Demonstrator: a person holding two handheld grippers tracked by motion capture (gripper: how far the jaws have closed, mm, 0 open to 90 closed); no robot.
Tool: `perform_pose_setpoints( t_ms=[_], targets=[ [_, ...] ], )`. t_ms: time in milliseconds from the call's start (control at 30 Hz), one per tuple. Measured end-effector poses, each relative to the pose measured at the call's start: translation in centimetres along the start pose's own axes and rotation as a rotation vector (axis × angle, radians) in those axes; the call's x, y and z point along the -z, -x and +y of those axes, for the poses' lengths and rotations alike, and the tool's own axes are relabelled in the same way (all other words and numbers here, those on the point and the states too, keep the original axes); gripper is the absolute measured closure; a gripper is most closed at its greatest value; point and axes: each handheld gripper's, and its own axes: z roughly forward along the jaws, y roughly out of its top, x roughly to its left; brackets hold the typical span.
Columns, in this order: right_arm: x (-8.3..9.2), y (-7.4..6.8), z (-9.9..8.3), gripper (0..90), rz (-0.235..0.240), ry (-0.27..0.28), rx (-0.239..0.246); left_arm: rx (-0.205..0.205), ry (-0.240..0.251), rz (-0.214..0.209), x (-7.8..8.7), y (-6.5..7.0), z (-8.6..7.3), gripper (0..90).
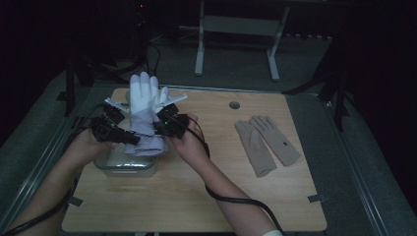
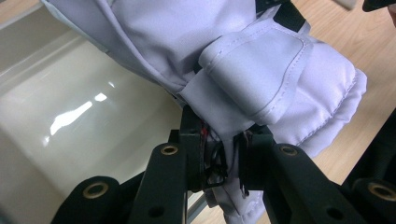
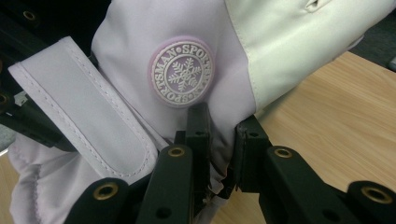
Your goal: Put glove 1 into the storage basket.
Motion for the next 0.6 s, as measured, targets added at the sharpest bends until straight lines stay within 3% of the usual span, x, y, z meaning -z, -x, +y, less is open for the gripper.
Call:
perform_pose_setpoints(
  t_ms=[233, 300, 467, 600],
  targets=[
    [-3.3, -2.0, 1.3, 78.7, 0.031, -0.019, -0.011, 0.003, -0.056, 0.018, 1.0, -2.8, -1.4, 75.7],
    [-4.3, -2.4, 1.5, 78.8, 0.024, -0.022, -0.013, 0.022, -0.058, 0.012, 0.8, -3.6, -1.8, 75.7],
    [-6.3, -2.4, 0.9, 78.8, 0.015, -0.047, -0.038, 0.049, -0.066, 0.026, -1.0, -4.7, -2.8, 75.6],
    [-8.0, -2.2, -0.2, 78.7, 0.015, -0.091, -0.039, 0.028, -0.085, 0.04, -2.8, -4.9, -3.7, 75.2]
  ],
)
